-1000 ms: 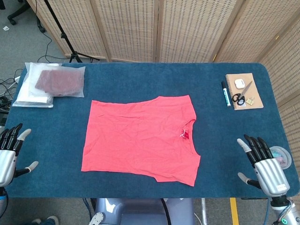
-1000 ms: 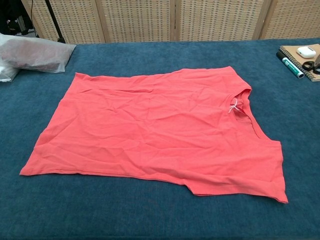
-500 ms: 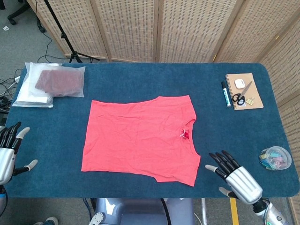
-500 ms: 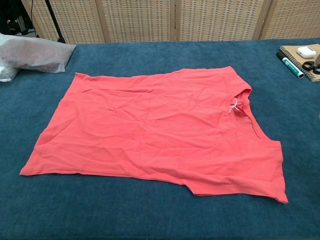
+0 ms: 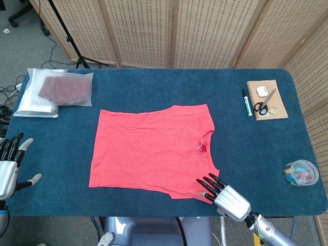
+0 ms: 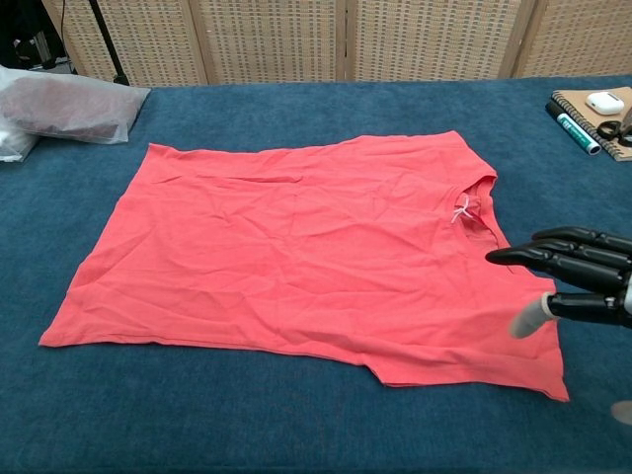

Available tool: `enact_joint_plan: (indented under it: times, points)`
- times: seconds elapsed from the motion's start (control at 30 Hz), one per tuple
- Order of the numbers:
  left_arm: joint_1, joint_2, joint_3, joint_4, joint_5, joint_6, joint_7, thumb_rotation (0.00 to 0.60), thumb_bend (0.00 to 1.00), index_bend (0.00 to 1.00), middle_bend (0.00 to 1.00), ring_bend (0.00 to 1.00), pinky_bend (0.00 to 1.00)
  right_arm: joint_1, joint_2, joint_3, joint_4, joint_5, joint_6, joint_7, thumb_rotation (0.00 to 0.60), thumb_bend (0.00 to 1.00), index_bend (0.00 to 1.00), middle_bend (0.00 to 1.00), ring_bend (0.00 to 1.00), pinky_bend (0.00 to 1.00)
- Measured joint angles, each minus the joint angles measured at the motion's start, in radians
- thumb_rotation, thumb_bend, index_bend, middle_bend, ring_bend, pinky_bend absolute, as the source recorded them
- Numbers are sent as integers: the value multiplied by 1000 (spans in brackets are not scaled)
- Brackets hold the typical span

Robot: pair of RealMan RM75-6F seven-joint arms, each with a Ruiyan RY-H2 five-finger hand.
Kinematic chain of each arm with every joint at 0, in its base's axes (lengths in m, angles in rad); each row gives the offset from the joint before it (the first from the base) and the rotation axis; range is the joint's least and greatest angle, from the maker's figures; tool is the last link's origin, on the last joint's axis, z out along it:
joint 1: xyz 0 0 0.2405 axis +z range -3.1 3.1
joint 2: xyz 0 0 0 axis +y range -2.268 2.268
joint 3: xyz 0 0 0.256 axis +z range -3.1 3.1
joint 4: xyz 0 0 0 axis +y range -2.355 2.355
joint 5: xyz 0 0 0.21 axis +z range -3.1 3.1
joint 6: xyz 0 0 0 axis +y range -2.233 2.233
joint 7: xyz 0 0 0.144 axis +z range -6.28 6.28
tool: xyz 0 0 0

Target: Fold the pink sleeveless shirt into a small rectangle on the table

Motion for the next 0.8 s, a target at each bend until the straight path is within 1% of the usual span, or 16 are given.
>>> enact_joint_plan:
  times: [0.23,0.43,0.8]
  points:
    - [-3,-2,-3,2,-15,-10,5,600,0,0,0,0,0,22,-26,7,-4,30,-40,-34,600,0,294,0,0,0]
    - [-3,-4,-5,5,-22,-11,7,600,0,0,0,0,0,40,-62,7,19,63,-85,-59,600,0,304,0,0,0]
    - [-13,-15,-16,12,-57,-35,25,600,0,0,0,0,0,75,-105,-1,42,85,-104,-55,600,0,304,0,0,0]
